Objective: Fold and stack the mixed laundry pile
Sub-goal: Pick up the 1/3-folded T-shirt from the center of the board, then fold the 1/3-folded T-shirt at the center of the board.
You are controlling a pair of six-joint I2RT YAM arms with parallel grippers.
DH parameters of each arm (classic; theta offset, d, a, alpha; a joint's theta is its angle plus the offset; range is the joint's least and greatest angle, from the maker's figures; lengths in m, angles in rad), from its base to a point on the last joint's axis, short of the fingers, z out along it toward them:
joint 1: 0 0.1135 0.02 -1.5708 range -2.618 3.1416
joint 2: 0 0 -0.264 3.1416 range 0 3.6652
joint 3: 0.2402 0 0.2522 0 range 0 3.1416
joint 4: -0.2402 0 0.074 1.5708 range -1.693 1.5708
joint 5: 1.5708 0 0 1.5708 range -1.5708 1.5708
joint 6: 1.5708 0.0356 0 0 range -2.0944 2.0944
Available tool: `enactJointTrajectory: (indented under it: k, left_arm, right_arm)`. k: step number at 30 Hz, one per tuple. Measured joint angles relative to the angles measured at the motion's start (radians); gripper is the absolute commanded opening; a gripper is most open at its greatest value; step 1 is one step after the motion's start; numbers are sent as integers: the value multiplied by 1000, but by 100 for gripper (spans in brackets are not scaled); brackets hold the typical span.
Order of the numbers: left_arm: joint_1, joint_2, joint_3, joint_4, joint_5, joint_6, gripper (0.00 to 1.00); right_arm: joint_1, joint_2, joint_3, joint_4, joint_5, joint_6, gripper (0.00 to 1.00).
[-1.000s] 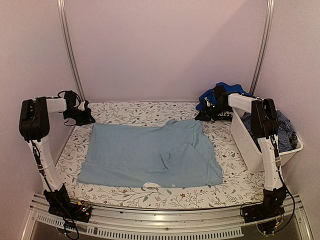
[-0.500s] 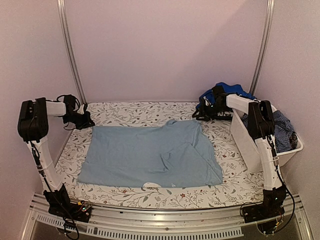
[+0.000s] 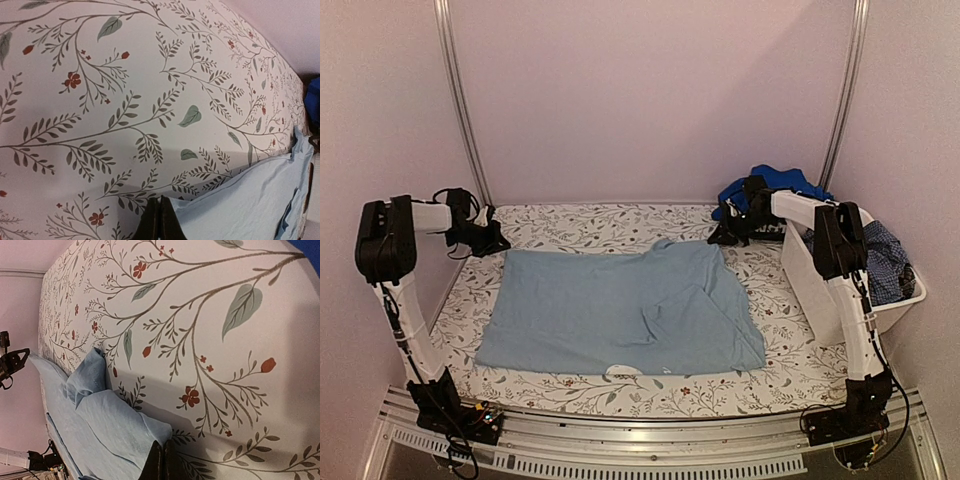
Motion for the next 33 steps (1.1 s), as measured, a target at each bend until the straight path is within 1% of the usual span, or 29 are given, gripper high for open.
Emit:
enactJointTrajectory:
  k: [3, 6, 11, 14, 19, 24, 33]
  left_arm:
    - [1, -23, -4, 3, 2, 1, 0]
    - [7, -84, -29, 20, 7, 5, 0]
    - [38, -208, -111, 71, 25, 11, 0]
    - [50, -216, -134, 77, 32, 19, 0]
    - [51, -217, -190, 63, 32, 23, 0]
    - [51, -219, -188, -23, 14, 16, 0]
    - [52, -221, -170, -273, -105, -57, 0]
  right_arm:
    - [0, -5, -3, 3, -2, -5, 0]
    - [0, -40, -38, 15, -3, -14, 0]
    - [-1, -169, -169, 56, -31, -35, 0]
    - [-1, -230, -249, 101, -67, -42, 0]
    - [0, -274, -349, 137, -101, -56, 0]
    - [8, -320, -424, 135, -116, -77, 0]
    - [45, -499, -617, 135, -126, -88, 0]
